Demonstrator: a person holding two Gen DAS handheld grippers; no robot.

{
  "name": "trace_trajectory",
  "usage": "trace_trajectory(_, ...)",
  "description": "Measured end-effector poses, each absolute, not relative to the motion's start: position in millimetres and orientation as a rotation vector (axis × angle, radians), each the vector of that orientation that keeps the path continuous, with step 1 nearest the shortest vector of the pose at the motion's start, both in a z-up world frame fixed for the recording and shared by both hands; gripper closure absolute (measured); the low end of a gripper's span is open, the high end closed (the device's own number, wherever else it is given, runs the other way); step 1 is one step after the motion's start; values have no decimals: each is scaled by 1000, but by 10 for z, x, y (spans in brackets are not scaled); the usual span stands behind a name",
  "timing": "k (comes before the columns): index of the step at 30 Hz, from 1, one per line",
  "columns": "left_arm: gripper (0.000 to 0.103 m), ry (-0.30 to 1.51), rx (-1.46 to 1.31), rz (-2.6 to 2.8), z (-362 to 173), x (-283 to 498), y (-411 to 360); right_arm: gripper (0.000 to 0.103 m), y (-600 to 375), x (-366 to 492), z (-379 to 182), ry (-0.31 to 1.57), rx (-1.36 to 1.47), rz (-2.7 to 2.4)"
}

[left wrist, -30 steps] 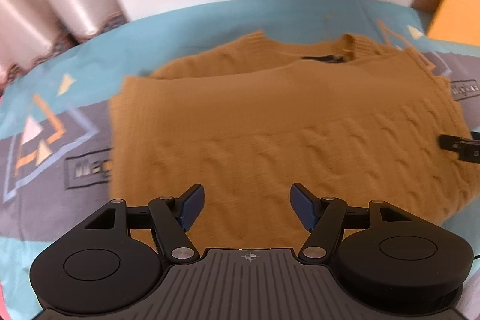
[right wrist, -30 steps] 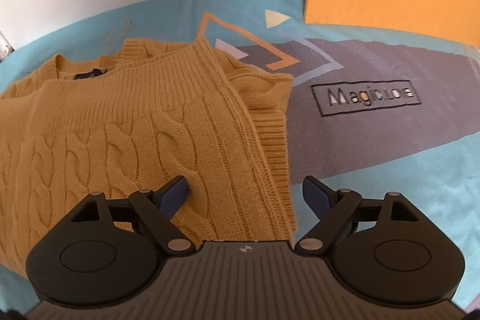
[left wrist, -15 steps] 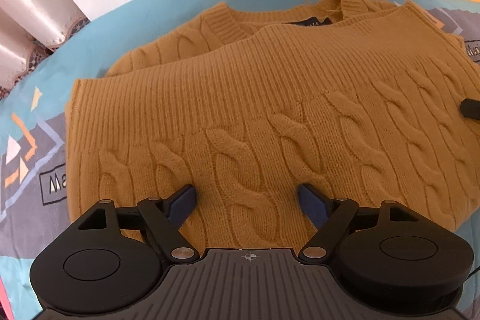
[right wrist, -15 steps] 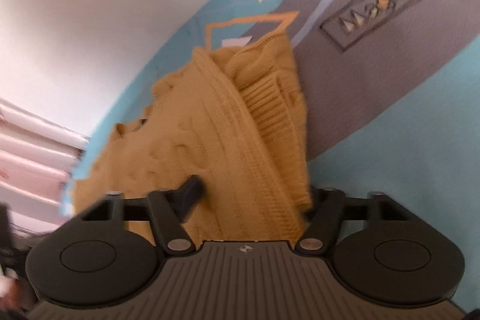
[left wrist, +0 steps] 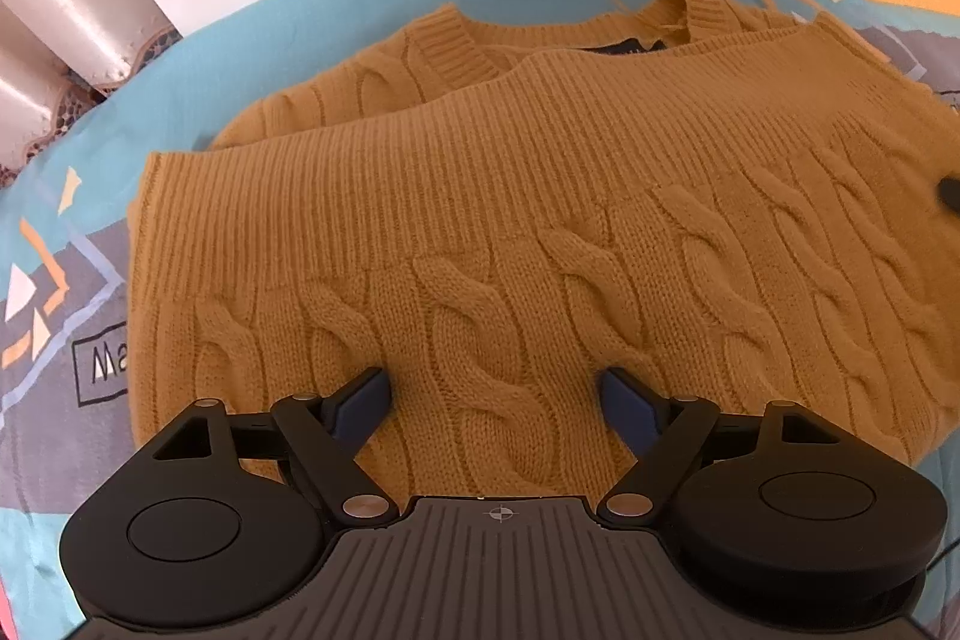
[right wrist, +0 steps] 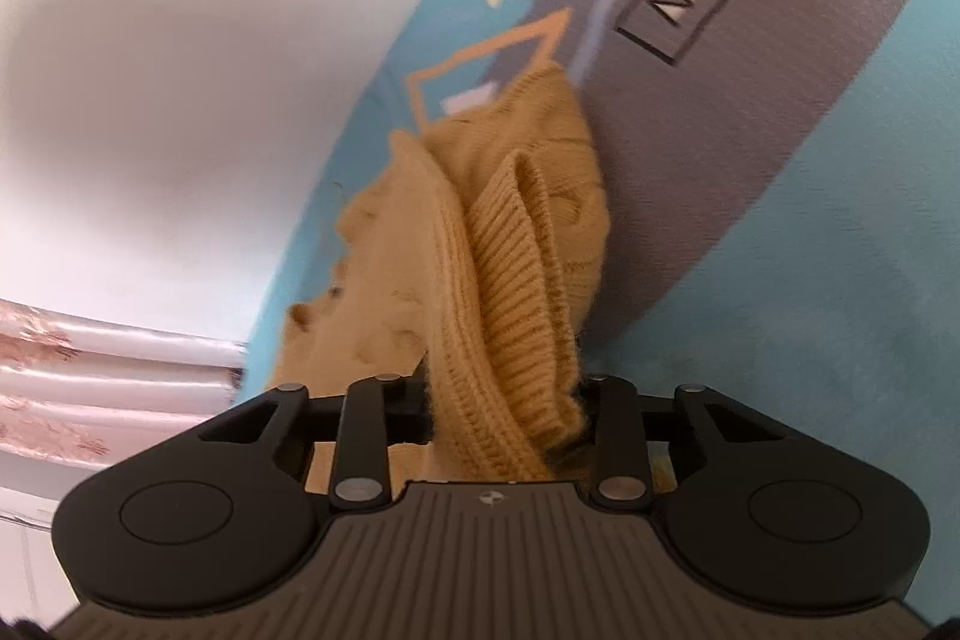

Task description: Fold small clothes

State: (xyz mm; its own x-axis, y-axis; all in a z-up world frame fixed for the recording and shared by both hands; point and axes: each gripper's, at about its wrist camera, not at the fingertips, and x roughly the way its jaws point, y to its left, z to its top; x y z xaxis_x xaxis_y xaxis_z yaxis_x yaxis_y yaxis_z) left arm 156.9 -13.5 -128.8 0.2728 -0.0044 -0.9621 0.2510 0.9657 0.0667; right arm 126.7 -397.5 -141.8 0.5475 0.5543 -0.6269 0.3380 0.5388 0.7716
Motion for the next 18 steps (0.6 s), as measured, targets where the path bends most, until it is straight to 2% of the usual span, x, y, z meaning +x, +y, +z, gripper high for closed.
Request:
trace_trajectory(3, 0, 1278, 203, -174, -1272, 1543, -102, 69, -3909, 1267, -1199, 977, 1116, 231)
trace_trajectory(8, 0, 1221, 101, -187, -911, 1348, 254, 71, -3346, 1420, -618, 938, 1026, 398)
trace_trajectory(13, 0, 1144, 12, -7, -595, 1016, 1119, 71, -2352, 1590, -154, 947, 804, 549)
trace_trajectory(18, 0, 1140, -78, 200, -541, 766, 1851, 72, -1060, 1560, -142, 974, 459, 641)
